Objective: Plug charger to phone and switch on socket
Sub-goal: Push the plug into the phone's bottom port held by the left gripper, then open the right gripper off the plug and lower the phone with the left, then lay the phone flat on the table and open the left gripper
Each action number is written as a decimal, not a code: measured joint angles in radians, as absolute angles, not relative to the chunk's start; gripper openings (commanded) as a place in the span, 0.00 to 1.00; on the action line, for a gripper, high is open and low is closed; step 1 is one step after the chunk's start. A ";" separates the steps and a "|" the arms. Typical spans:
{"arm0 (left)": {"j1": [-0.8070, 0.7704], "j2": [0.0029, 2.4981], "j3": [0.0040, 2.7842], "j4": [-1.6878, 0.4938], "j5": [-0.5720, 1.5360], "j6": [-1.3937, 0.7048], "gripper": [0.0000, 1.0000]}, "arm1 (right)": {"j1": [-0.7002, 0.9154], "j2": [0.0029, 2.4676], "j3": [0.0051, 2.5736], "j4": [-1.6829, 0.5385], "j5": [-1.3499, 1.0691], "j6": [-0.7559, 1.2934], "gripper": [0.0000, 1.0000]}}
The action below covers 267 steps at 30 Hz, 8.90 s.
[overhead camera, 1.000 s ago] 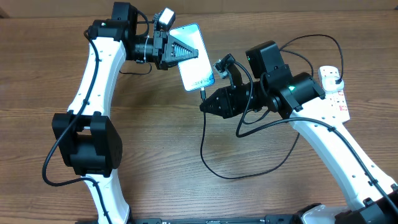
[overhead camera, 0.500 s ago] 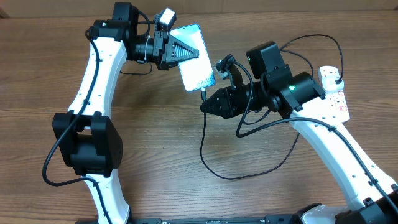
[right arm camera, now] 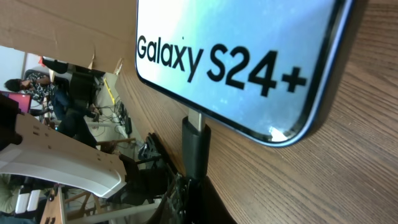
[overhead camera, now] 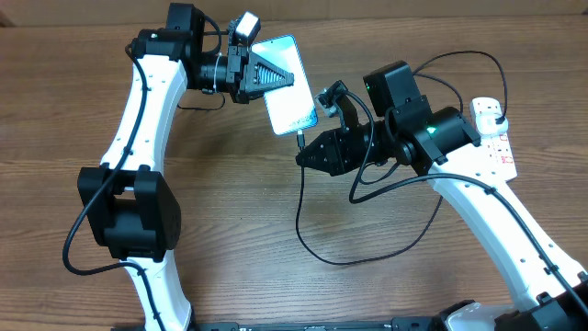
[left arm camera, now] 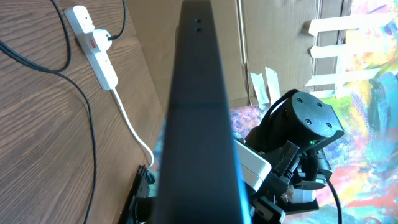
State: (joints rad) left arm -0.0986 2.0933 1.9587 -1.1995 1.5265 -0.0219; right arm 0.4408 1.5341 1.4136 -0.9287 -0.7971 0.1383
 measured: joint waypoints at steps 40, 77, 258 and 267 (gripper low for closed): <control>-0.099 2.093 1.959 -1.196 1.527 -0.023 0.04 | 0.419 1.534 1.414 -0.944 -0.815 0.086 0.04; -0.118 2.093 1.959 -1.179 1.527 -0.023 0.04 | 0.428 1.534 1.414 -0.955 -0.831 0.078 0.04; 0.048 2.363 1.937 -1.422 0.548 0.302 0.04 | 0.380 1.534 1.402 -1.092 -0.598 0.130 0.55; 0.049 2.363 1.812 -1.383 0.590 0.269 0.04 | 0.380 1.534 1.402 -1.085 -0.598 0.131 0.55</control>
